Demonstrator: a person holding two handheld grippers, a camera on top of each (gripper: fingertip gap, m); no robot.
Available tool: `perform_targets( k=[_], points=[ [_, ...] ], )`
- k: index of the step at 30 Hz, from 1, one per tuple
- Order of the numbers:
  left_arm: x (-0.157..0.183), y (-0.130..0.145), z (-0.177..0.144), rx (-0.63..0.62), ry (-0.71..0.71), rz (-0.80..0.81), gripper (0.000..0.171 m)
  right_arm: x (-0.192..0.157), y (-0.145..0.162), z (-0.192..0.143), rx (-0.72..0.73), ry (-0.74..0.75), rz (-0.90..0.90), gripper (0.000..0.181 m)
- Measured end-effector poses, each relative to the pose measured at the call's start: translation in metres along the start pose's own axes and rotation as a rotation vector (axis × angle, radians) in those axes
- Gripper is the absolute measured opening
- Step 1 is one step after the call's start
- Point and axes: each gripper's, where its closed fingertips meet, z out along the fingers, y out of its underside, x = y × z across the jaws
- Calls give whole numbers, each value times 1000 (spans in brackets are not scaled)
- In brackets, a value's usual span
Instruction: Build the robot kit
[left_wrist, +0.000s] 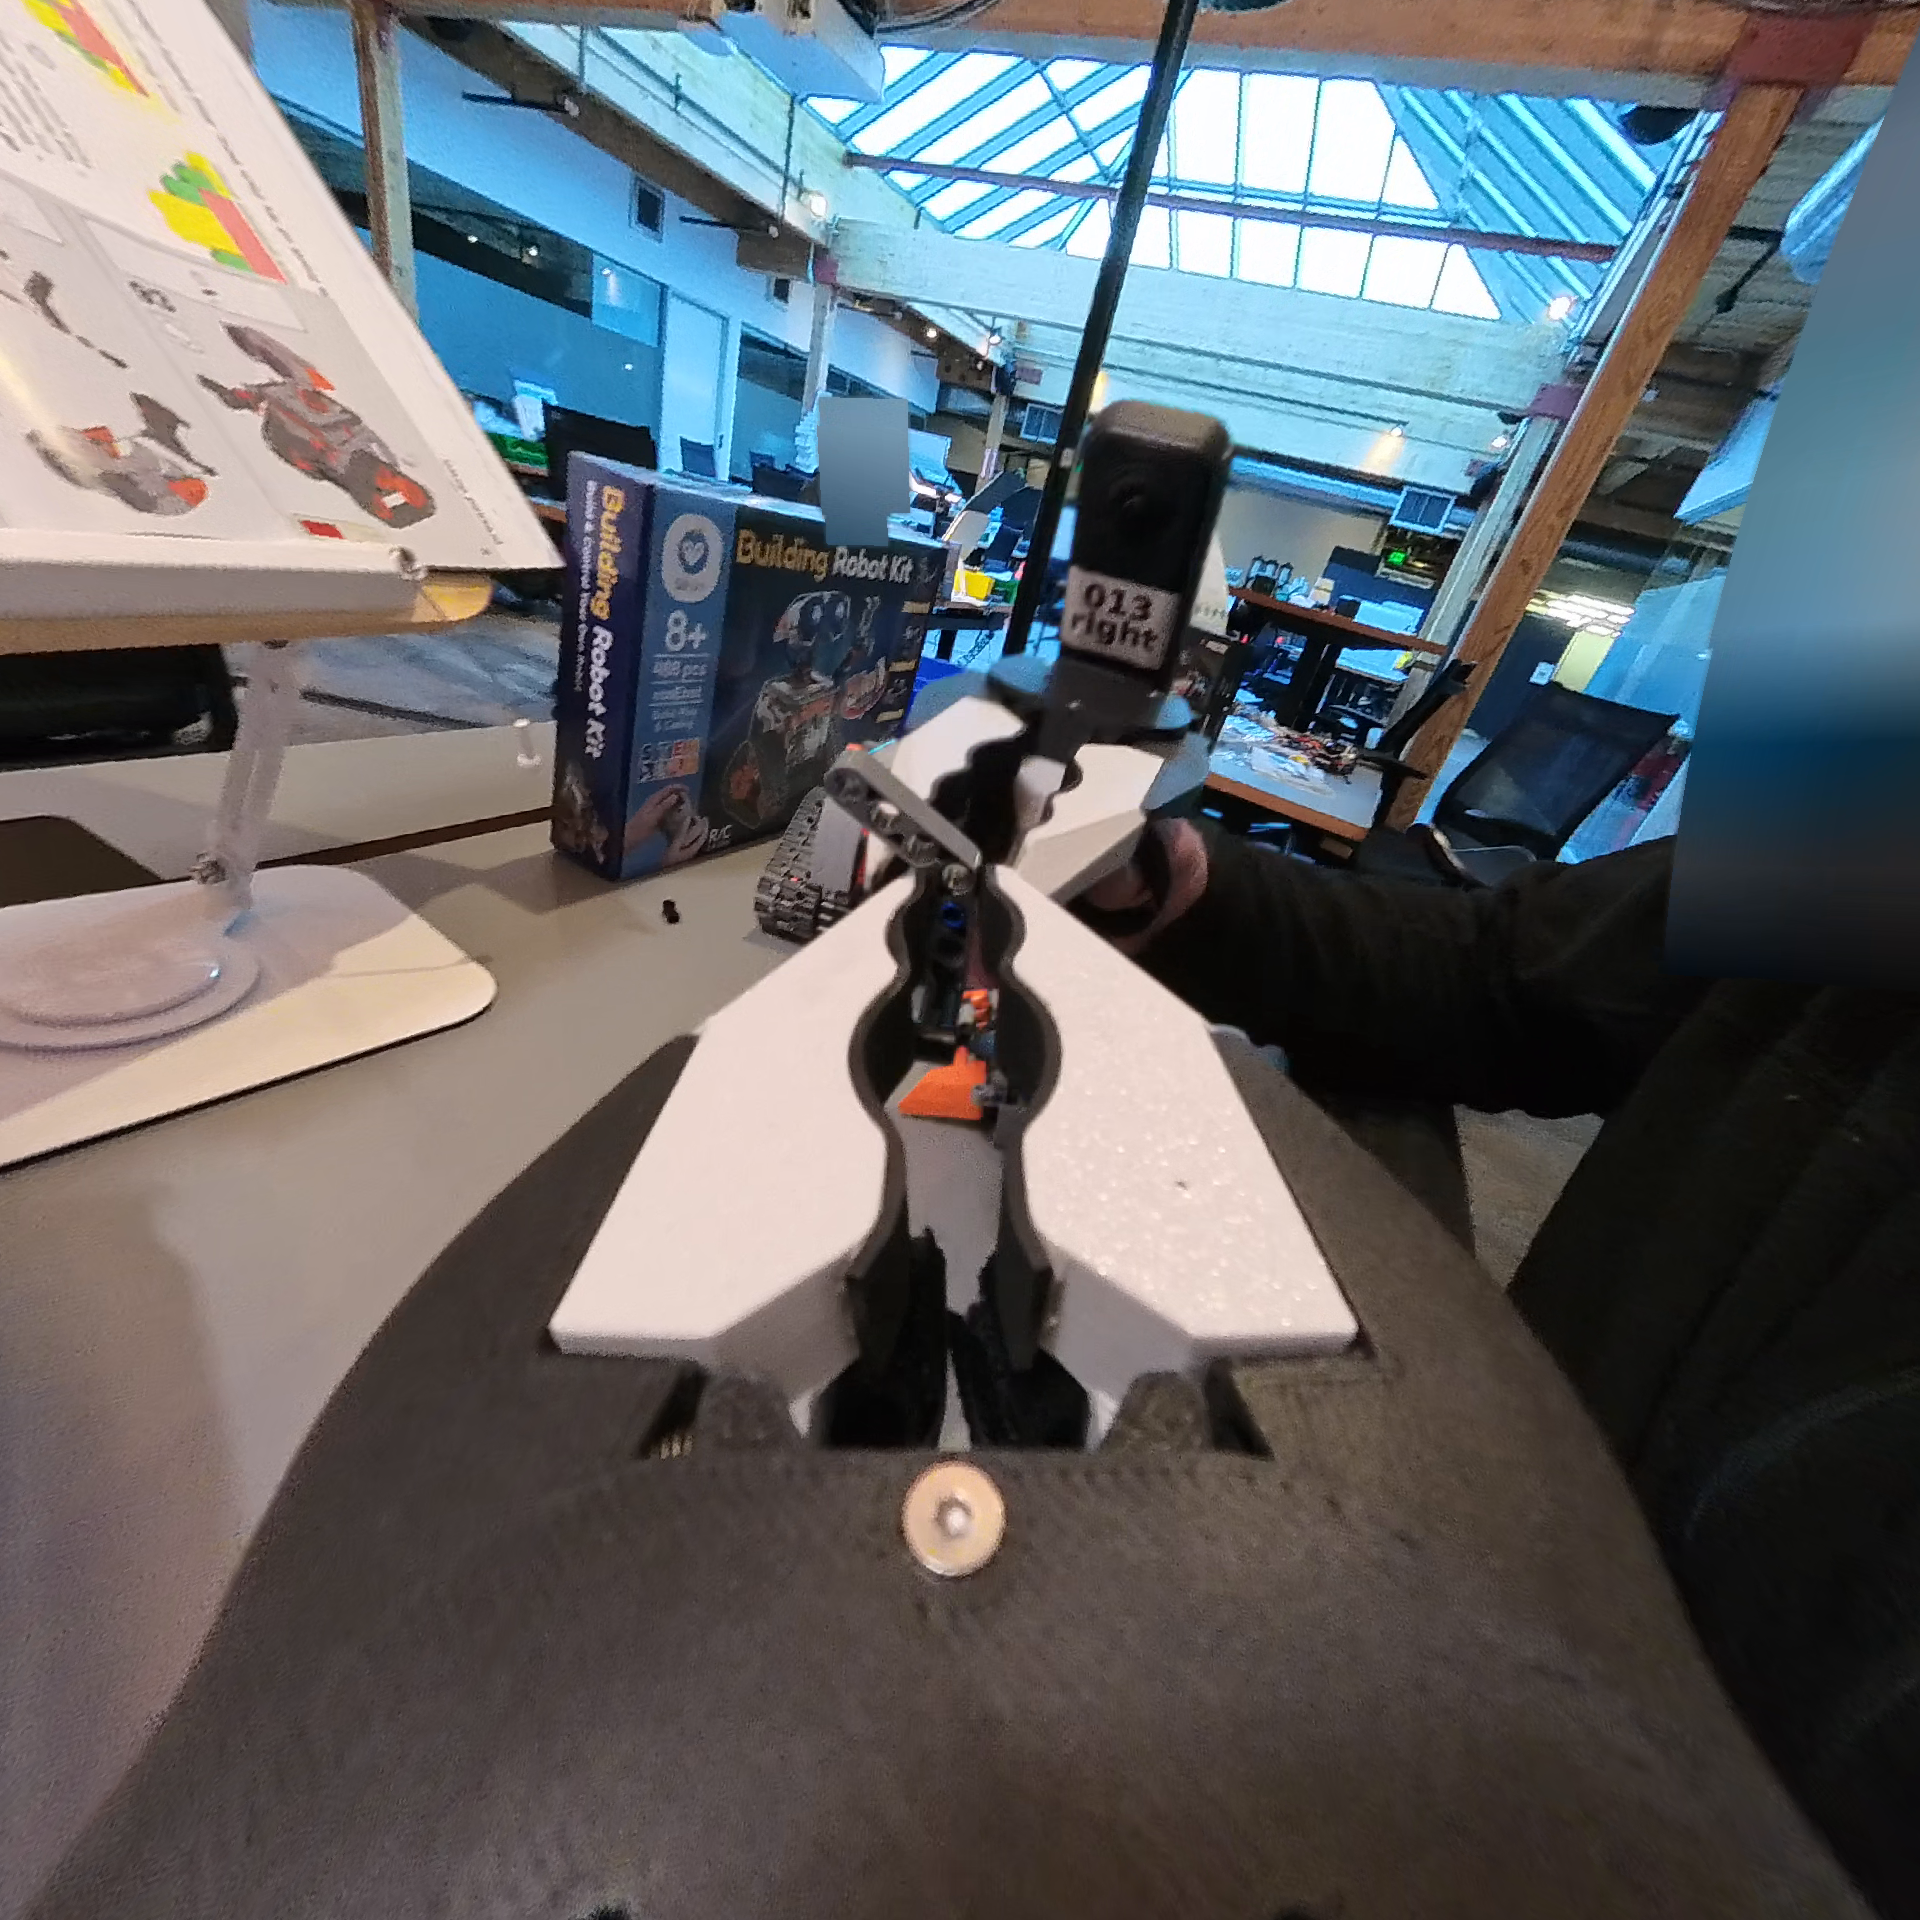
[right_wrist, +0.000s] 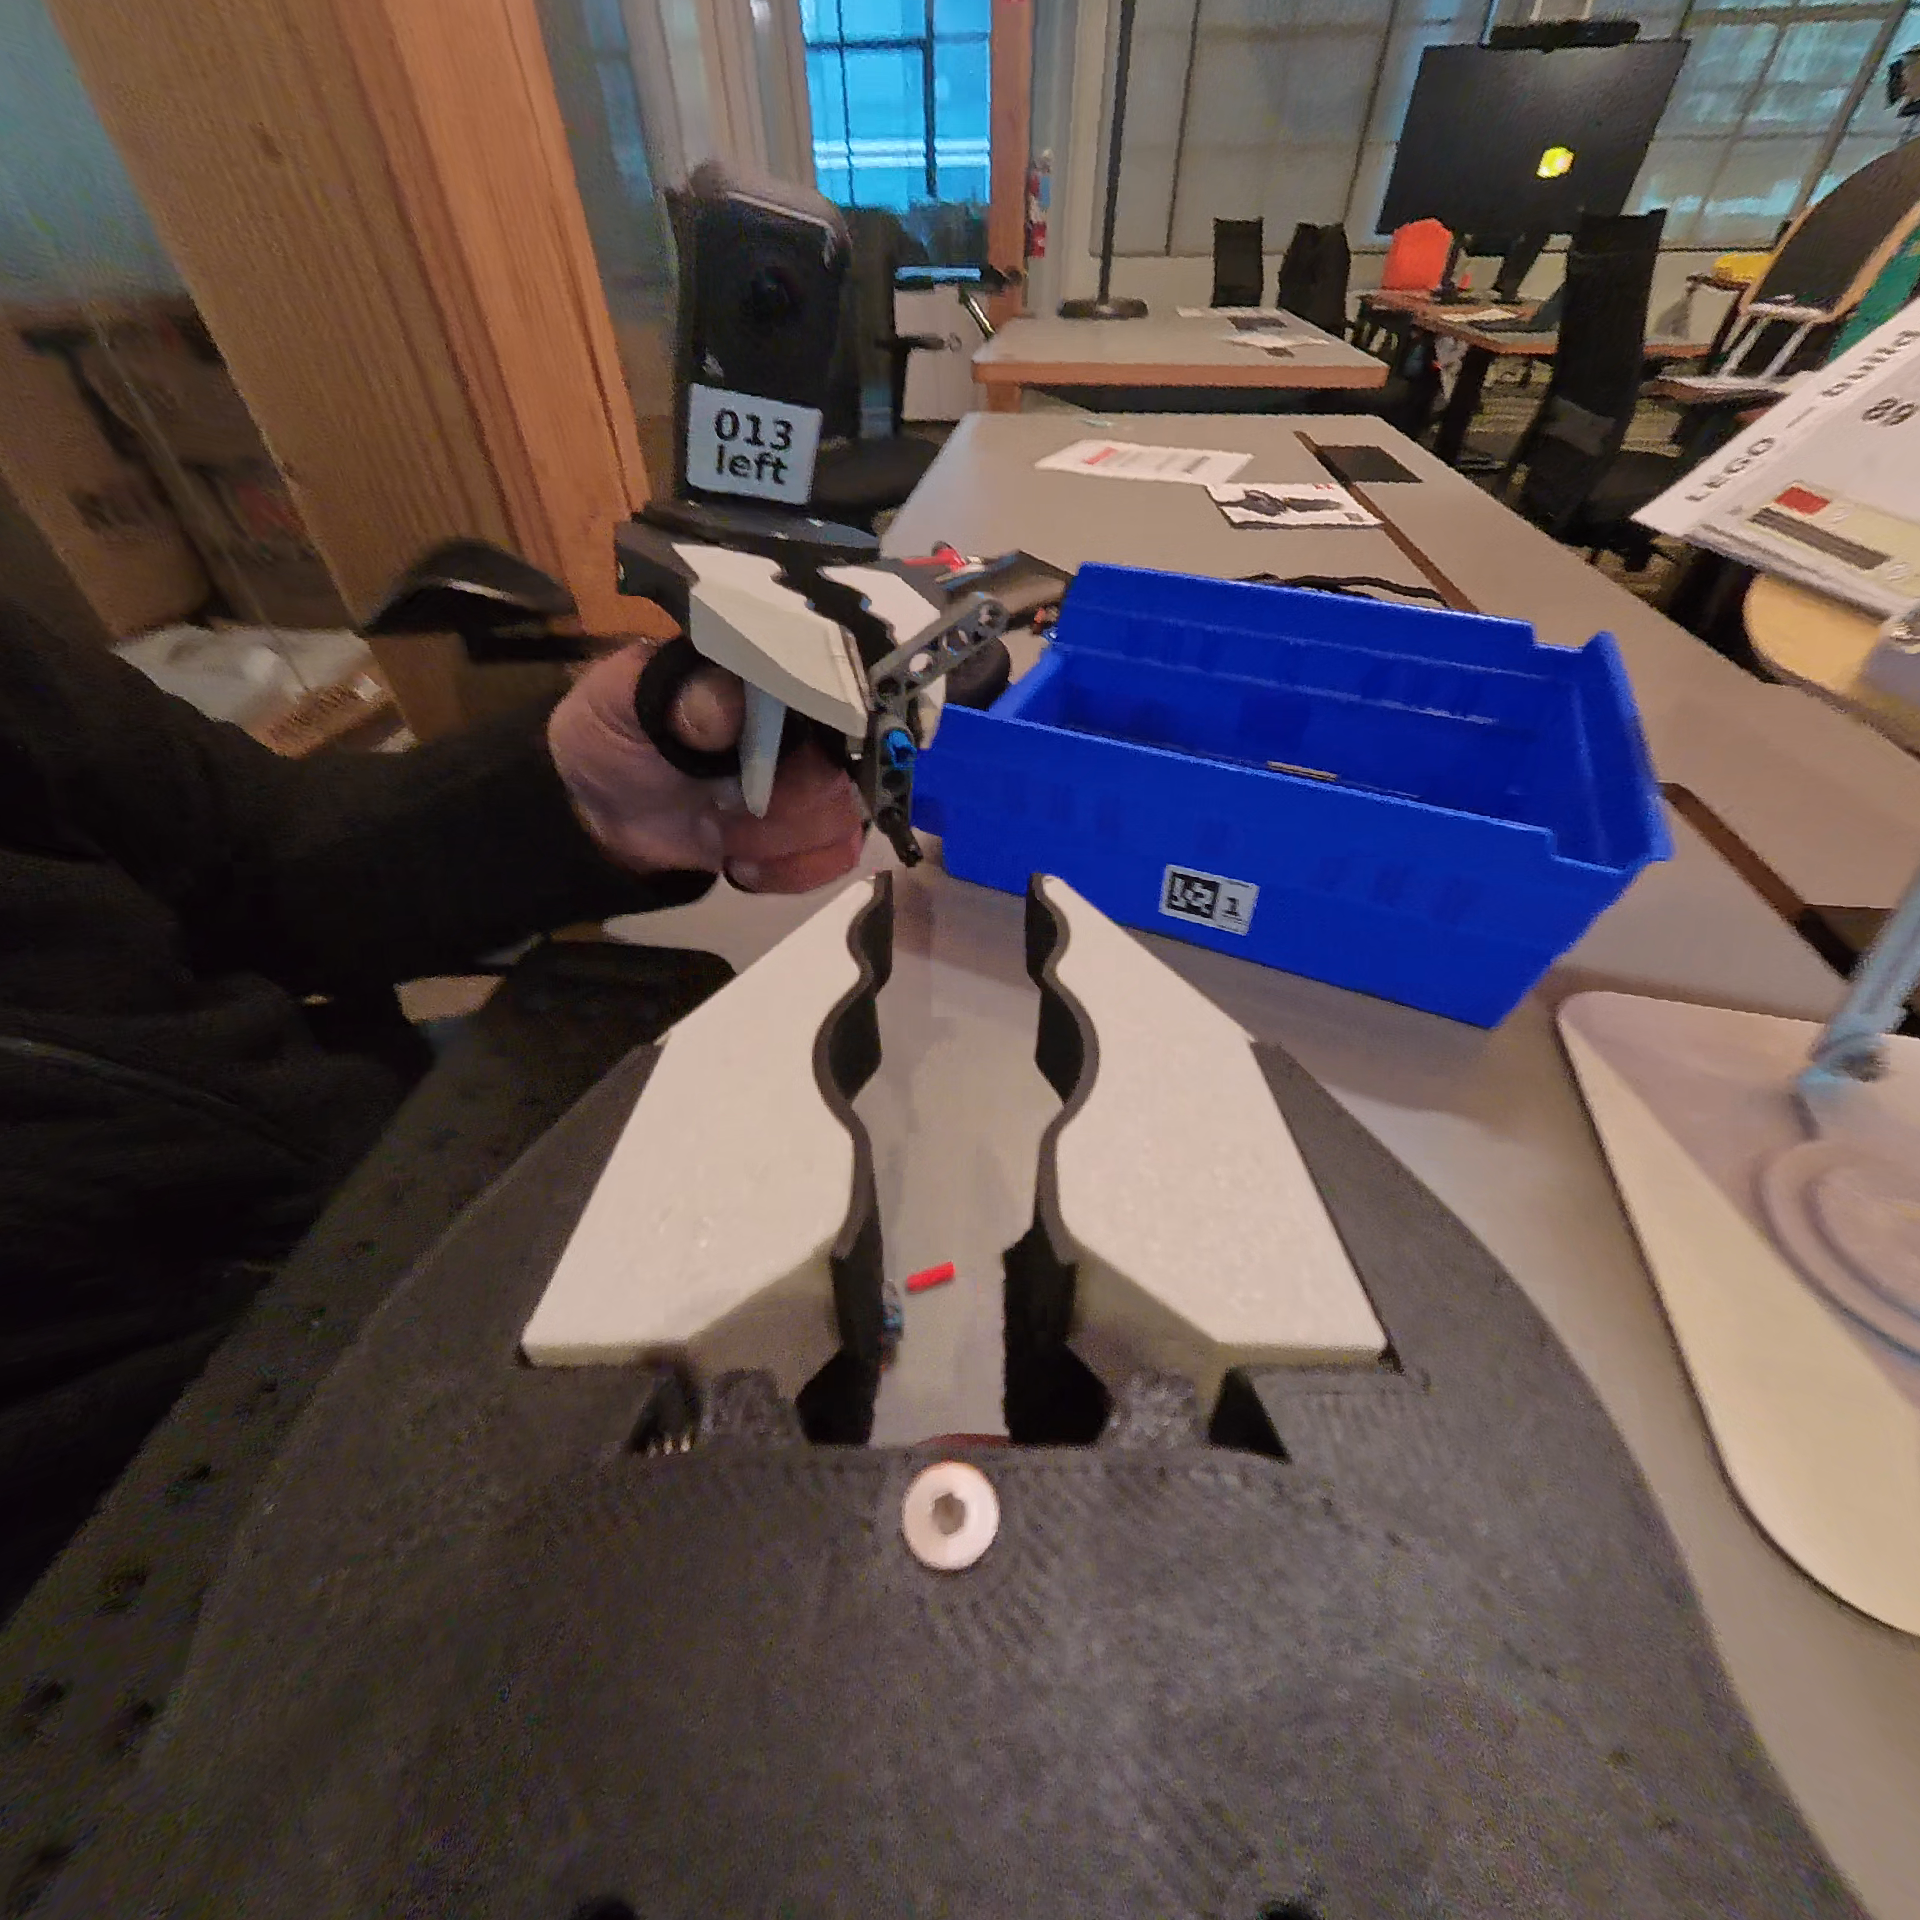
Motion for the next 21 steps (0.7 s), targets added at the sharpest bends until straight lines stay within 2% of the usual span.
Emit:
perform_targets(
  k=[5,10,21],
  points=[
    [-10,14,-12,-63,-39,5,7,11,16,-8,-132,32,-60,26],
    [-15,40,-15,-179,-75,33,7,16,42,-13,-299,38,-93,27],
    [-24,78,-22,-323,-93,40,7,-17,113,-15,-693,-126,-138,26]
  ],
)
